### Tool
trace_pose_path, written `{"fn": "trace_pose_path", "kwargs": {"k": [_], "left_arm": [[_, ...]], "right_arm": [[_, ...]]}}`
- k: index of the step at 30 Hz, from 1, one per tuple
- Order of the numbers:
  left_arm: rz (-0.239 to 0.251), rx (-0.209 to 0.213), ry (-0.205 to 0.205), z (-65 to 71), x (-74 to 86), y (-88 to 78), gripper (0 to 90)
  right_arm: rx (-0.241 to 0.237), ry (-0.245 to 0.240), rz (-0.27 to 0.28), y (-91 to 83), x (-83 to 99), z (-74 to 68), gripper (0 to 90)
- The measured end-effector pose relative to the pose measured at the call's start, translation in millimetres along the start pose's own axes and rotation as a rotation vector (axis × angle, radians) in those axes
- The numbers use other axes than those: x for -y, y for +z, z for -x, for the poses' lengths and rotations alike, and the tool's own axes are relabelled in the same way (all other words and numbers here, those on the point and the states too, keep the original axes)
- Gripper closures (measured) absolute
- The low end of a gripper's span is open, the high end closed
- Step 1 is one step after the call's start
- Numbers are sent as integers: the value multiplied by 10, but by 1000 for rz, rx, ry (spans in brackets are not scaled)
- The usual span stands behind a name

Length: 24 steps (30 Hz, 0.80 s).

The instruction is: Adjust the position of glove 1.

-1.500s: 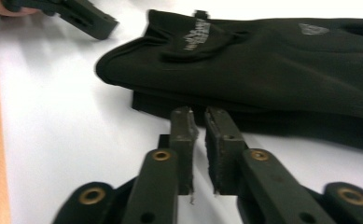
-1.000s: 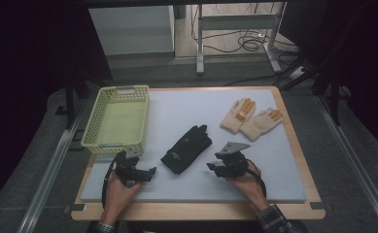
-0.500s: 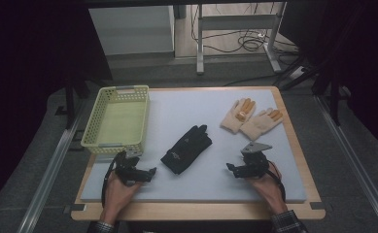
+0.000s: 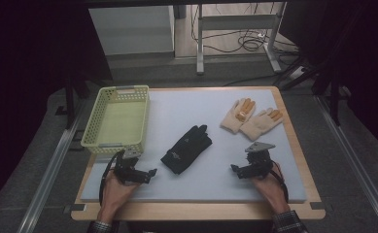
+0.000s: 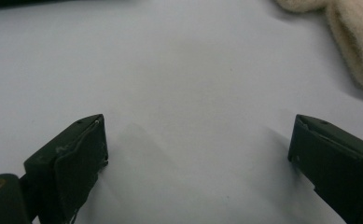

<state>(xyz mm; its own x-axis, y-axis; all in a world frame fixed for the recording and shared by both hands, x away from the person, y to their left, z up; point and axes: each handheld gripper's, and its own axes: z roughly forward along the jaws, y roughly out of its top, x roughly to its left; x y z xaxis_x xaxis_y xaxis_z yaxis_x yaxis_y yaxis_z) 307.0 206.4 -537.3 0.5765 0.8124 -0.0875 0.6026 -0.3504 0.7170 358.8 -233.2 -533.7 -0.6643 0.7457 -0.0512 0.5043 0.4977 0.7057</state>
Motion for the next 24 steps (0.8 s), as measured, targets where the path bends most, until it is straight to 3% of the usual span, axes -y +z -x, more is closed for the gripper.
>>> {"fn": "trace_pose_path", "kwargs": {"k": [9,12,16,24], "left_arm": [[-24,87,59,215,-282,165,0],[-26,100,91,287,-431,223,0],[-37,104,105,375,-632,297,0],[-62,124,123,508,-955,625,0]], "right_arm": [[0,0,1,0,3,-2,43],[1,0,1,0,3,-3,43],[0,0,1,0,4,-2,43],[1,-1,2,0,4,-3,43]]}}
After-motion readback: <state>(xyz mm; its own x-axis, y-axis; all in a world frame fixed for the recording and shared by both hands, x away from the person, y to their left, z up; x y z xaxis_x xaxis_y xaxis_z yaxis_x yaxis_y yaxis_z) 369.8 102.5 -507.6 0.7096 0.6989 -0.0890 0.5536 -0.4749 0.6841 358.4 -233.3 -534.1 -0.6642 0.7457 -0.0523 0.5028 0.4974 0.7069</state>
